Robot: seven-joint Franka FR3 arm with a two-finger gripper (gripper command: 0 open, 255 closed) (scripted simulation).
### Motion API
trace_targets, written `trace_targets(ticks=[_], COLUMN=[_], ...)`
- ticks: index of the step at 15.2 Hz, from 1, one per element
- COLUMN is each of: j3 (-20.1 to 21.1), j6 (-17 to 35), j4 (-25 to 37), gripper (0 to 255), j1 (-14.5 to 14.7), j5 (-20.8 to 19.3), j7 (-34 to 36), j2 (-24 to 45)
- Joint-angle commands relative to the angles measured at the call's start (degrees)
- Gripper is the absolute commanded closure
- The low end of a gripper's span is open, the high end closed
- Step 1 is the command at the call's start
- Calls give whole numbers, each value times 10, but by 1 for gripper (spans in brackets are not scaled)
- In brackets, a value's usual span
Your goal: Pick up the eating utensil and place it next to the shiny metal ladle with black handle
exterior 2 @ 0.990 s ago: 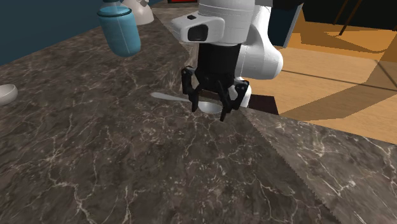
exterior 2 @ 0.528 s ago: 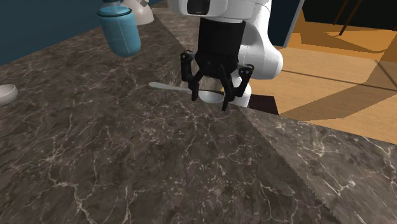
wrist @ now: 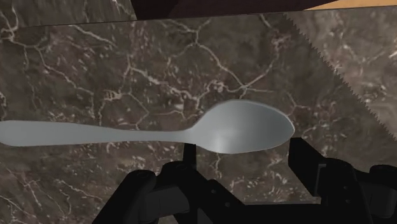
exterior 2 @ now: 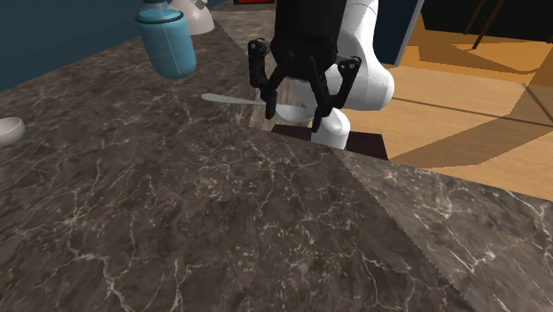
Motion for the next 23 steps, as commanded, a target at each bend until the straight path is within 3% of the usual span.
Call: trace_targets(ticks=[1,3,14,23], j3=[1,2,-154,-287], j6=[-13,-20,-21,-5], j4=[19,29,64,148], gripper=[255,255,255,255], j1=[1,1,-44,-46], j5=[2,2,-96,-151], j7=[0,-1,-152,-275], j2=[6,9,21,88])
